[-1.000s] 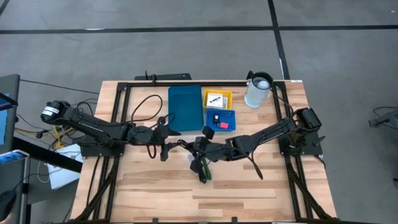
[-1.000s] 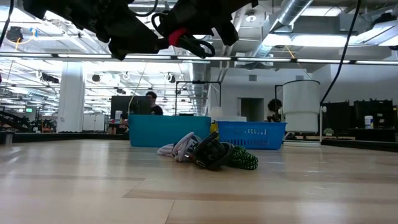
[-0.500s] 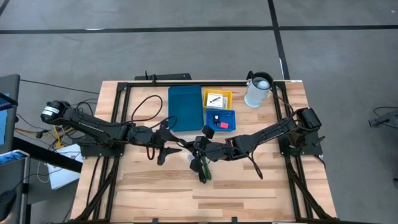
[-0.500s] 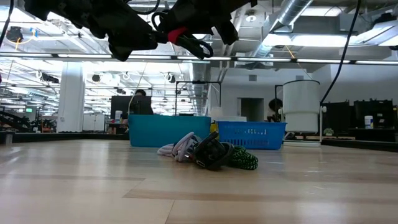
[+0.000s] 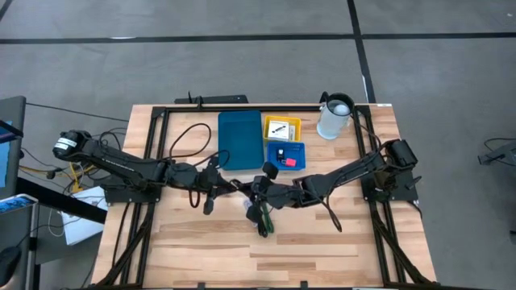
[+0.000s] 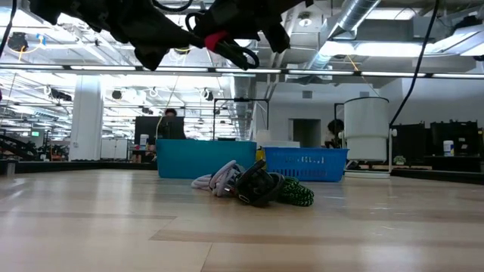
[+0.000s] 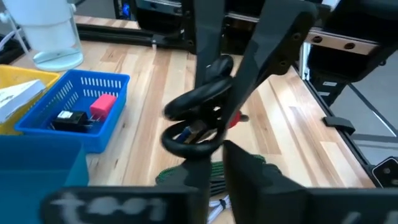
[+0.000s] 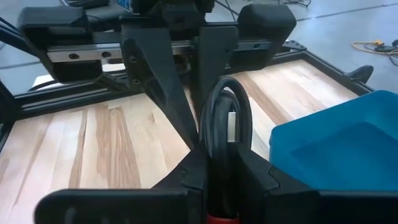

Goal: Pick and place items into bin
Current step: Put the right black charger cable into the big dark blue bin

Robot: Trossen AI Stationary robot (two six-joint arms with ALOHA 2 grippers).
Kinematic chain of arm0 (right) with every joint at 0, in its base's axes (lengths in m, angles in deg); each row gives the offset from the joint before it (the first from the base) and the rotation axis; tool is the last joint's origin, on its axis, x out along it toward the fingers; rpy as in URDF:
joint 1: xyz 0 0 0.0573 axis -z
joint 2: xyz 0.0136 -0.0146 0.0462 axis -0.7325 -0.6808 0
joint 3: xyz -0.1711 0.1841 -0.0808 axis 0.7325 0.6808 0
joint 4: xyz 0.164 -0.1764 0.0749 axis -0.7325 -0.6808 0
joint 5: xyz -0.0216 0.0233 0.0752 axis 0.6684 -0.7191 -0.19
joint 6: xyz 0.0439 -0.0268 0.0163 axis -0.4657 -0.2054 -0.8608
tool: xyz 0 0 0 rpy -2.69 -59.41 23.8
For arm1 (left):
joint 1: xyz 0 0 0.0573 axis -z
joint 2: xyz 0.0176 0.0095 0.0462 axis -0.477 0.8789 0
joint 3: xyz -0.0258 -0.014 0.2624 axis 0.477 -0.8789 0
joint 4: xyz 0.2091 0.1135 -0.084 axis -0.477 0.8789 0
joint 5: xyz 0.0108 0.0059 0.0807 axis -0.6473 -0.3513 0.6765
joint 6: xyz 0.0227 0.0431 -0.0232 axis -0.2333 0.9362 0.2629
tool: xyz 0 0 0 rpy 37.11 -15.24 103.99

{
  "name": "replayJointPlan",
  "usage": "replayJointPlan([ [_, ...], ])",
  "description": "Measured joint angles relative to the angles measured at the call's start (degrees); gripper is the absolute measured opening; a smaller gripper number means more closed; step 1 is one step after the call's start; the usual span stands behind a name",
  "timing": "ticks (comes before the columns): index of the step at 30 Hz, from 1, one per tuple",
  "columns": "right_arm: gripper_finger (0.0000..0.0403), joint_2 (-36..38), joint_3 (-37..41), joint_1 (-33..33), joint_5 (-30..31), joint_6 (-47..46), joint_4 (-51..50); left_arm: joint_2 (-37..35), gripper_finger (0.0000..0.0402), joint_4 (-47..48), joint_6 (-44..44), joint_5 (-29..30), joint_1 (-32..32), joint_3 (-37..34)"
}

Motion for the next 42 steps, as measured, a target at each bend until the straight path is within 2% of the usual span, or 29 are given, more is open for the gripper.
replayJointPlan([
  [2,0.0047,0.0,0.0,0.0,0.0,0.0,0.0,0.0,0.0008,-0.1,0.5,0.0,0.0,0.0],
  [5,0.0052,0.0,0.0,0.0,0.0,0.0,0.0,0.0,0.0006,-0.2,0.6,0.1,0.0,0.0],
  [9,0.004,0.0,0.0,0.0,0.0,0.0,-0.2,0.0,0.0001,-0.4,0.3,0.2,0.0,0.0],
  [17,0.005,0.0,0.0,-0.1,-0.2,0.0,-0.1,0.0,0.0019,-2.9,-2.4,0.3,1.2,-0.1],
  [22,0.0041,0.0,-0.1,0.0,-0.4,0.0,-0.3,0.1,0.0053,-3.0,-2.4,0.3,1.5,-0.1],
  [31,0.0051,-0.1,0.0,0.1,-0.2,0.1,-0.5,0.0,0.0147,-4.4,-3.3,2.4,1.6,0.0],
  [35,0.0043,-0.1,0.0,0.1,0.0,0.1,-0.6,0.0,0.0184,-4.4,-3.4,2.4,1.6,0.0],
  [42,0.0047,-0.1,0.0,0.2,0.0,0.0,-0.4,0.0,0.0218,-6.8,-3.4,2.9,1.6,0.0],
])
